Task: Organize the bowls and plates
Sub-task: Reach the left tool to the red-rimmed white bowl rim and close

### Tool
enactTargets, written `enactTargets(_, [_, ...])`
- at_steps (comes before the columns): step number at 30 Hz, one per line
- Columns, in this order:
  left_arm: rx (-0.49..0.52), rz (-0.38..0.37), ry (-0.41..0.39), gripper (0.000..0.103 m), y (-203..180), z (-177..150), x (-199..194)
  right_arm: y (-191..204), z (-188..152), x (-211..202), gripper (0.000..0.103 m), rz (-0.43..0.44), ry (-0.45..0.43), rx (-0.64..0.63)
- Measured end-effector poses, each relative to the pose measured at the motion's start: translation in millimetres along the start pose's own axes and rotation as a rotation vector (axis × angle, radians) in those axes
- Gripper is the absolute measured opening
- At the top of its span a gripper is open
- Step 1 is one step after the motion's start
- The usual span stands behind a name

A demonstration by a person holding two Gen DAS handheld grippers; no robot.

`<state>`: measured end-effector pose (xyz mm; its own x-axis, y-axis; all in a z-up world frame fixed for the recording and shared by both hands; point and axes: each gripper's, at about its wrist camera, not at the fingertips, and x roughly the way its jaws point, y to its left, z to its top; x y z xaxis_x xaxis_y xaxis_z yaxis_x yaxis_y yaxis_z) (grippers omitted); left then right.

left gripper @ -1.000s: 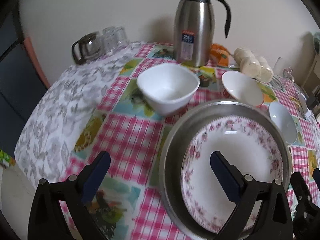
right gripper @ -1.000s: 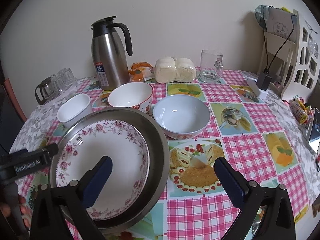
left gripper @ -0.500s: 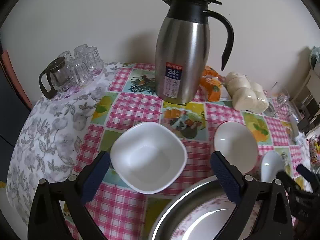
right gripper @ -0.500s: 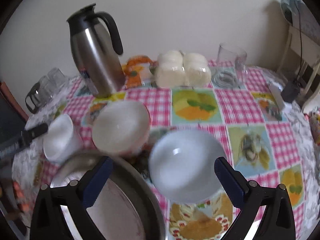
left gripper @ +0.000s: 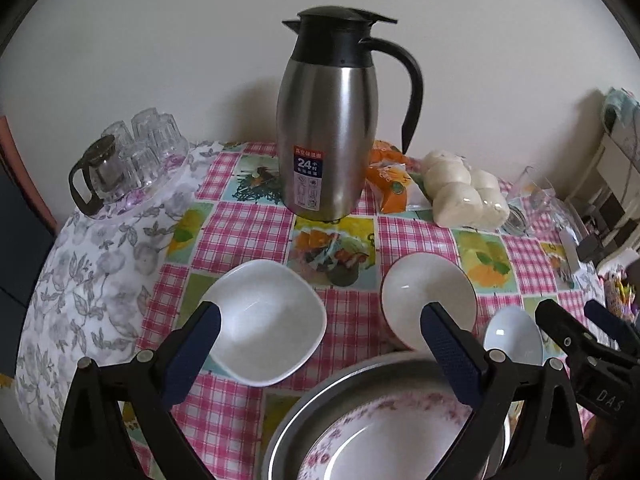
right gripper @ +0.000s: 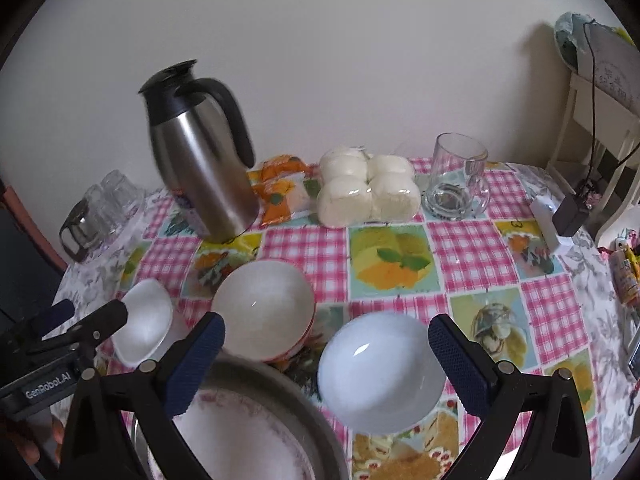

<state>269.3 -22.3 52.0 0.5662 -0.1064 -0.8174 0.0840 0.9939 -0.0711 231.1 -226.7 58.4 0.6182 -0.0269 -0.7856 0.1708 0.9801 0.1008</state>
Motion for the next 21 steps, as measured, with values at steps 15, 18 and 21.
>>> enactTargets(15, [0.0,-0.015,0.066,0.087,-24,14,76,-18,3,82,0.078,0.084,0.078,0.062])
enactTargets(18, [0.008,-0.031,0.077,0.079,-28,11,85,-16,3,87,0.072,0.122,0.084,0.066])
enactTargets(21, [0.018,-0.052,0.095,0.066,-32,8,94,-7,3,90,0.061,0.136,0.081,0.024])
